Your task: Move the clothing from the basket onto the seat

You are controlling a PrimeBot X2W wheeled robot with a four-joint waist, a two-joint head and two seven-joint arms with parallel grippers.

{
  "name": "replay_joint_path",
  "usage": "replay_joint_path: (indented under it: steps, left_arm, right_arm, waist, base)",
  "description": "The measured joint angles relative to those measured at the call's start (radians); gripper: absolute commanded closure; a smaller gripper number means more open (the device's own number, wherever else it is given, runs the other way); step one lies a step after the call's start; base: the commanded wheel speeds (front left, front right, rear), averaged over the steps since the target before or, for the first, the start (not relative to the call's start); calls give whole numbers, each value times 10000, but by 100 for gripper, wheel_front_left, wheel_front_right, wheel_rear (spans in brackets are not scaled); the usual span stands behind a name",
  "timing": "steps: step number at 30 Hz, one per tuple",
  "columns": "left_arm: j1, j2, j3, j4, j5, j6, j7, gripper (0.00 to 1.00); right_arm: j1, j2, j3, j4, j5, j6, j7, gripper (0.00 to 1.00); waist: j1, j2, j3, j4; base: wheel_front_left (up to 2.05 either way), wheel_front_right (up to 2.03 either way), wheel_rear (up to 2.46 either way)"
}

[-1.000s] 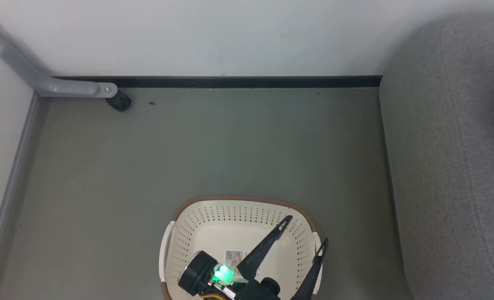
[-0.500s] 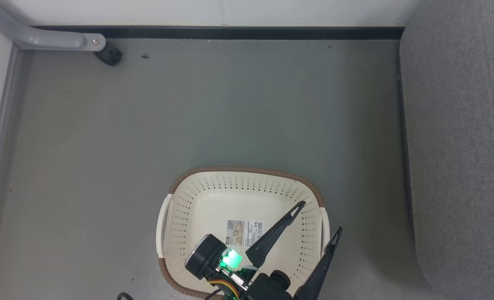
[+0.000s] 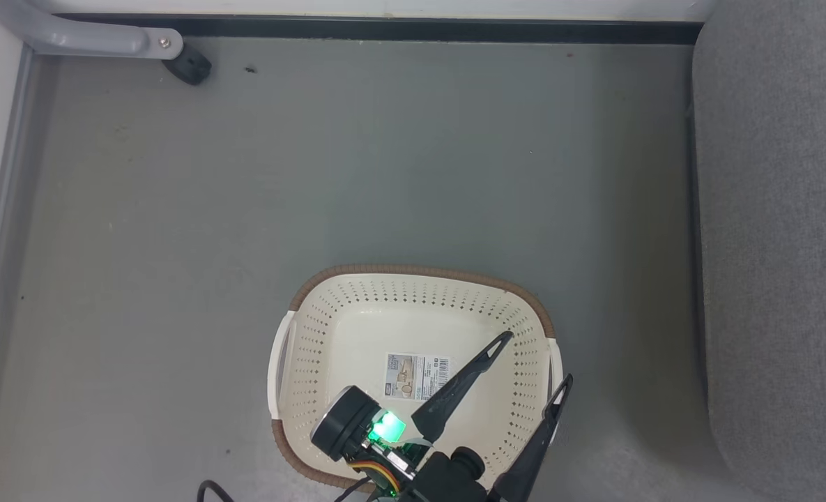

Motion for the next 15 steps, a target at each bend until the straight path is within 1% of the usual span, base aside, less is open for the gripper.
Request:
replay_joint_path:
  steps: [5, 6, 8, 9, 15]
  left_arm:
    - [-24, 0, -36, 75, -111, 0, -59, 0]
    - [-37, 2, -52, 94, -128, 0, -65, 0]
    - [-74, 0, -65, 134, -138, 0, -73, 0]
    - [-107, 0, -61, 188, -159, 0, -115, 0]
    - [-193, -4, 21, 445, -268, 0, -157, 0]
  right_arm:
    - [-333, -199, 284, 167, 52, 0, 29, 100]
    - [-380, -224, 339, 224, 92, 0, 111, 80]
    - [-392, -247, 493, 247, 151, 0, 198, 19]
    - [-393, -242, 596, 261, 159, 0, 201, 0]
    - [-473, -159, 1129, 322, 307, 0, 688, 0]
  waist:
    - [-1, 0, -3, 33]
    - [-1, 0, -7, 38]
    - [0, 0, -20, 47]
    - [0, 0, -38, 47]
    - [-1, 0, -230, 12]
  base:
    - [0, 0, 0]
    - [0, 0, 0]
    - [0, 0, 0]
    - [0, 0, 0]
    - [0, 0, 0]
